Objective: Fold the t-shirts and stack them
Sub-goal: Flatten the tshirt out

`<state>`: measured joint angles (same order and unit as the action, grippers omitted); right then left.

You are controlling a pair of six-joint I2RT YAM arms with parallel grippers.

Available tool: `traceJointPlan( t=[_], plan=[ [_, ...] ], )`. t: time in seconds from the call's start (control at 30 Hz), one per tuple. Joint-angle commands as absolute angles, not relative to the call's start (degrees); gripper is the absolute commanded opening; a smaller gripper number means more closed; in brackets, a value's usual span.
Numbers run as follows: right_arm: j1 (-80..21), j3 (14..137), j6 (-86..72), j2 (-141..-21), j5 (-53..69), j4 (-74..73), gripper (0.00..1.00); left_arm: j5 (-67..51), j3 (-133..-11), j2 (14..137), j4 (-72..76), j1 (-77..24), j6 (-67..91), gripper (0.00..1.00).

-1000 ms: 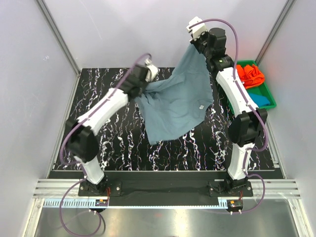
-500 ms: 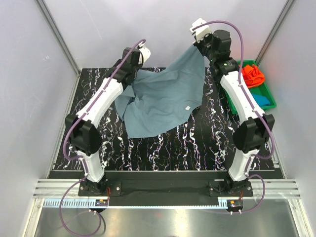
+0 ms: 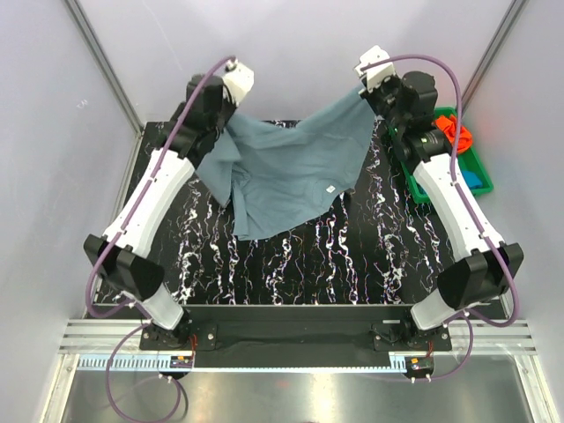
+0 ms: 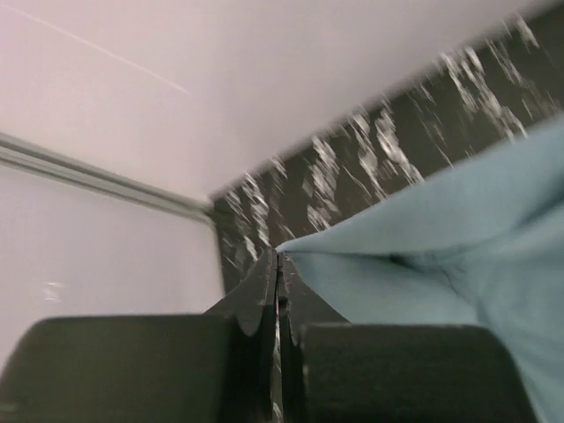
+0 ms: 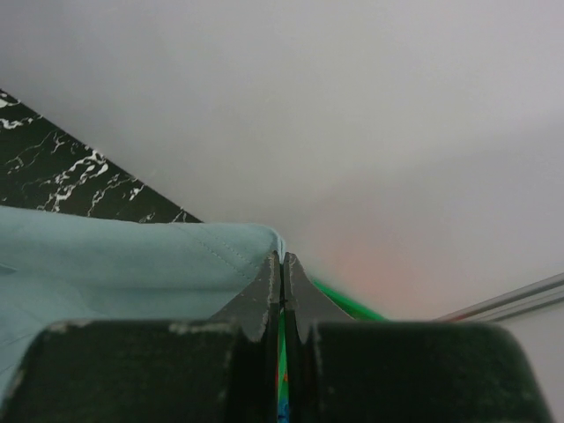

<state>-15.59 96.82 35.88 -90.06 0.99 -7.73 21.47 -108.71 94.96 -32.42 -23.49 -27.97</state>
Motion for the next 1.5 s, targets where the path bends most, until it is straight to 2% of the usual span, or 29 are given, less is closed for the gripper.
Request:
traceJointPlan(
  t=[0.0, 0.03, 0.2, 0.4, 0.57, 0.77, 0.8, 0.83, 0.87, 0.93, 1.07, 1.2, 1.27, 1.4, 1.47],
  plan=[
    [-15.64, 94.40, 34.72, -87.19, 1.67, -7.12, 0.00, 13.46, -99.35, 92.82, -39.10, -23.29, -22.69, 0.00],
    [-15.64, 94.05, 34.89, -86.84, 1.84, -7.29, 0.00, 8.84, -98.10, 91.94, -41.63, -23.29, -22.50, 0.00],
    [-15.64, 92.03, 34.89, -85.17, 3.69, -8.35, 0.00, 1.68, -91.78, 89.38, -46.05, -23.38, -22.32, 0.00],
    [-15.64, 88.43, 32.52, -85.87, 6.15, -10.28, 0.00, -2.89, -87.81, 96.58, -43.43, -23.82, -20.23, 0.00],
    [-15.64, 84.82, 33.66, -85.96, 6.33, -9.49, 0.00, -5.53, -92.71, 108.61, -41.66, -24.34, -15.30, 0.00],
    [-15.64, 84.11, 33.22, -87.45, 6.68, -8.35, 0.00, -3.53, -102.21, 119.35, -43.77, -25.39, -10.02, 0.26],
    [-15.64, 84.37, 33.14, -87.54, 6.68, -8.44, 0.00, -2.12, -101.61, 119.09, -43.51, -25.84, -10.45, 0.34],
    [-15.64, 84.46, 33.05, -87.71, 6.85, -8.26, 0.00, -0.20, -101.08, 117.70, -42.72, -26.01, -10.55, 0.49],
    [-15.64, 84.46, 33.05, -87.80, 6.94, -8.09, 0.00, 2.52, -100.38, 116.55, -42.28, -26.36, -10.55, 0.81],
    [-15.64, 84.11, 32.87, -87.80, 6.94, -7.65, 0.00, 5.26, -97.66, 111.83, -41.32, -26.46, -10.28, 0.89],
    [-15.64, 82.18, 32.34, -87.10, 6.94, -6.59, 0.00, 10.27, -88.53, 101.36, -39.73, -27.68, -10.72, 0.89],
    [-15.64, 80.86, 31.73, -87.01, 7.21, -6.15, 0.00, 9.33, -78.08, 94.23, -42.53, -28.48, -9.41, 0.67],
    [-15.73, 80.86, 31.82, -87.19, 7.30, -6.15, 0.00, 8.88, -72.90, 92.12, -42.89, -28.82, -9.23, 0.65],
    [-15.64, 82.52, 31.90, -87.98, 7.82, -6.42, 0.00, 8.97, -68.47, 91.76, -41.49, -29.53, -9.49, 0.52],
    [-15.73, 83.58, 31.99, -88.41, 8.08, -6.94, 0.00, 8.88, -68.20, 92.81, -41.22, -30.23, -8.97, 0.51]
  ],
)
